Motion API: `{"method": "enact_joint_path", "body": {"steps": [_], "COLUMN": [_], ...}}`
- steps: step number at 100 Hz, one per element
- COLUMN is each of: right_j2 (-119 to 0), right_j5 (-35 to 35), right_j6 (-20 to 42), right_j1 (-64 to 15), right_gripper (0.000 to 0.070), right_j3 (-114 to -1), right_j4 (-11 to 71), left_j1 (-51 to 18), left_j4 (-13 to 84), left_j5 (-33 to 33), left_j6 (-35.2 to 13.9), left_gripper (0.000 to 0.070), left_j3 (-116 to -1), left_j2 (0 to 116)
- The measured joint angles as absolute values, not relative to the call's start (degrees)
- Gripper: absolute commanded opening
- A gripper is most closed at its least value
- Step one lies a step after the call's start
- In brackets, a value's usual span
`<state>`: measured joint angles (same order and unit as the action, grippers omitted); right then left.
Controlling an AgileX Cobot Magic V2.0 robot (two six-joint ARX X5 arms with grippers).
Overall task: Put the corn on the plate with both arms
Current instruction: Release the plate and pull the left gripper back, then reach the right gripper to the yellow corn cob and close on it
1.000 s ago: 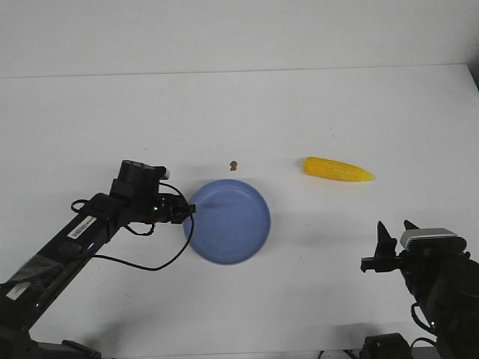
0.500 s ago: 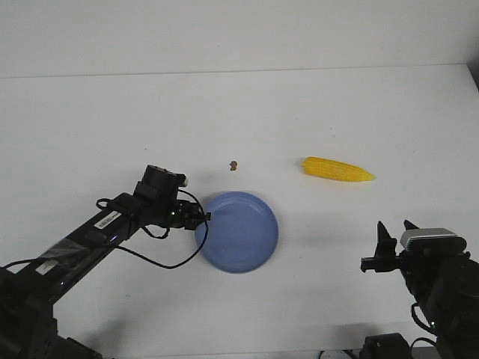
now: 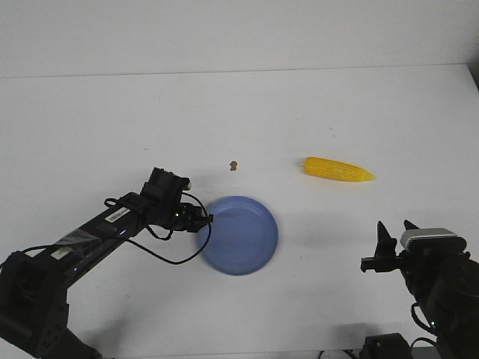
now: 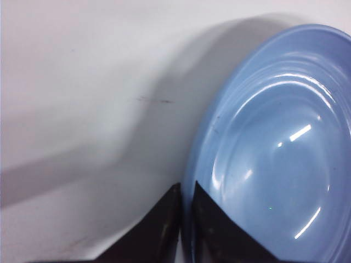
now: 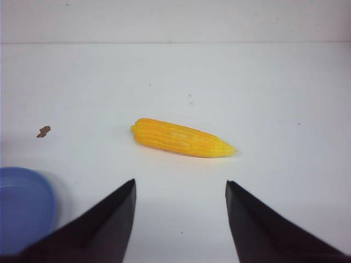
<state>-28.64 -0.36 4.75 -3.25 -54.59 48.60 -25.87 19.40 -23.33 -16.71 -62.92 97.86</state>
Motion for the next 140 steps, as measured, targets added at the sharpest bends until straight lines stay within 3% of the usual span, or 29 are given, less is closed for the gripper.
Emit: {"method": "enact_joint_path", "body": {"steps": [8,21,27,53,76,97,117,140], "right_j2": [-28.6,-28.6,-28.6,-28.6,-28.6,-28.6,-28.6,-28.6], "right_j5": [-0.4,-0.4,-0.4,-0.4,-0.4,-0.4,-0.4,-0.4], "right_j6": [4.8,4.8,4.8,4.8,4.8,4.8,4.8,4.8], "right_j1": [-3.2,-3.2,-3.2,-3.2,-3.2,-3.2,-3.2,-3.2], "right_gripper": [0.0347,0.0347,0.0347,0.0347,0.0347,0.0347,0.0347,0.0347], "right_j3": [-54.6,-54.6,-54.6,-54.6,-54.6,-54.6,-54.6,-54.6], "right_j4": [48.6,48.6,48.6,48.6,48.6,48.6,48.6,48.6], "left_j1": [-26.0,-26.0,-26.0,-26.1,-24.0,-20.6,-15.6,-10.1], "left_j4": [19.4,19.3,19.4,17.9,18.2,19.9,25.9,33.0], "left_j5": [-23.3,-23.3,-23.3,-24.5,-23.6,-20.3,-12.6,-2.7], "left_j6": [-16.7,-17.2,-17.2,-17.3,-16.8,-11.3,-5.0,-2.9], "left_gripper": [0.0075,0.0345,0.0425,0.0577,0.0584,0.058,0.058,0.0581], "left_j3": [-62.9,-62.9,-62.9,-63.0,-62.7,-62.7,-62.7,-62.7], "left_j2": [97.9,97.9,97.9,97.5,93.8,81.8,70.9,61.7]}}
